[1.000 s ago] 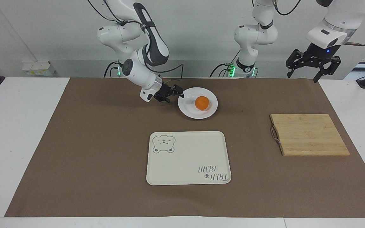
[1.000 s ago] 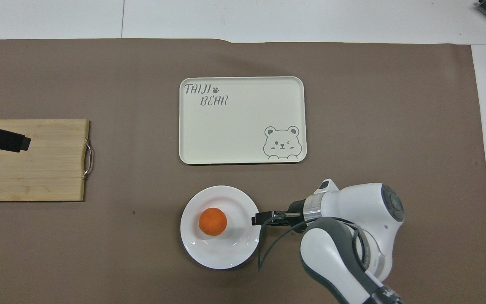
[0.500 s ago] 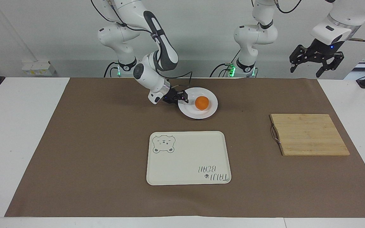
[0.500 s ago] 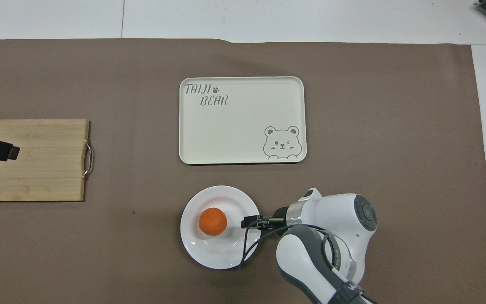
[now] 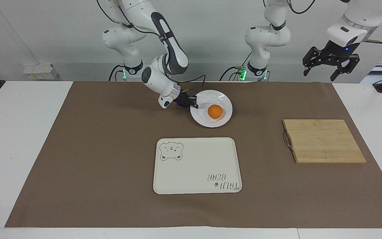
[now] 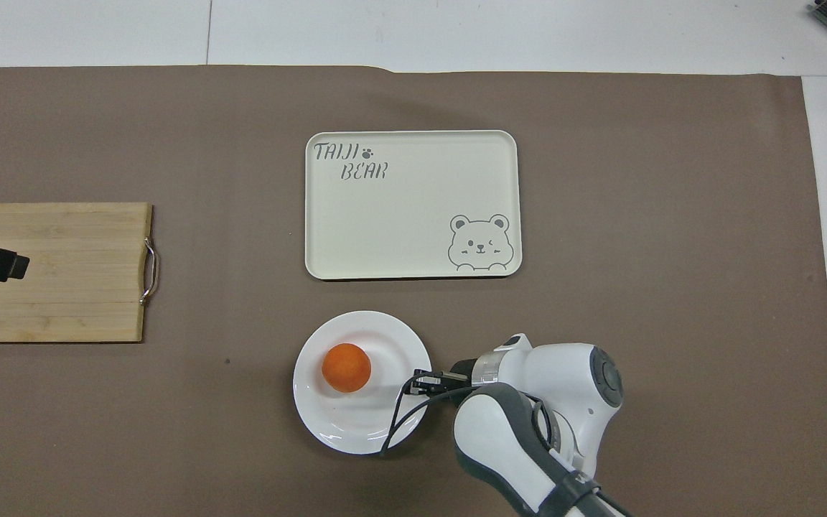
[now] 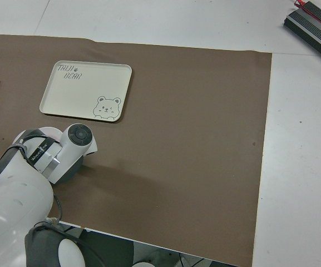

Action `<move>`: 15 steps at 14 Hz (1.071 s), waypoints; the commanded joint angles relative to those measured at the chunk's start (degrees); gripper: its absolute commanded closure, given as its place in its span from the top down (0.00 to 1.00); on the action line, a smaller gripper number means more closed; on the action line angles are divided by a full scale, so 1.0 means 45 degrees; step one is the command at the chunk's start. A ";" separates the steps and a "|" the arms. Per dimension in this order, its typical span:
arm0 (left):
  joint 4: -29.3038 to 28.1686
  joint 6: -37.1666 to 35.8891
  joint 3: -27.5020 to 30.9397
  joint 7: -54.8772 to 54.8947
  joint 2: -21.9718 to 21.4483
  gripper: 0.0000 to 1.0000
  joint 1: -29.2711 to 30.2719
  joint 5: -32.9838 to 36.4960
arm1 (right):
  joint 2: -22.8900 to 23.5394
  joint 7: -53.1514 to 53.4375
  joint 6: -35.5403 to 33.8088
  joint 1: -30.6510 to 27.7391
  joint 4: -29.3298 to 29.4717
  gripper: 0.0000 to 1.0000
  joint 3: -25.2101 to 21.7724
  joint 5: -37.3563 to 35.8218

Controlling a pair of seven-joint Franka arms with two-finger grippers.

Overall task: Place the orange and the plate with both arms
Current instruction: 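Grasp the plate rim with the right gripper while the left gripper withdraws, then slide the plate with the right gripper onto the bear tray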

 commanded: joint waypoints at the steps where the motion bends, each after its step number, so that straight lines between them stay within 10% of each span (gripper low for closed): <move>1: -0.0289 -0.0013 -0.0081 0.0163 -0.0271 1.00 0.0148 0.0127 | 0.0088 -0.1239 0.0131 -0.0109 0.0145 0.00 -0.0071 0.0853; 15: -0.0289 -0.0013 -0.0081 0.0183 -0.0271 1.00 0.0148 0.0127 | 0.1920 -0.2160 -0.1253 -0.3680 0.4847 0.00 -0.0111 0.0522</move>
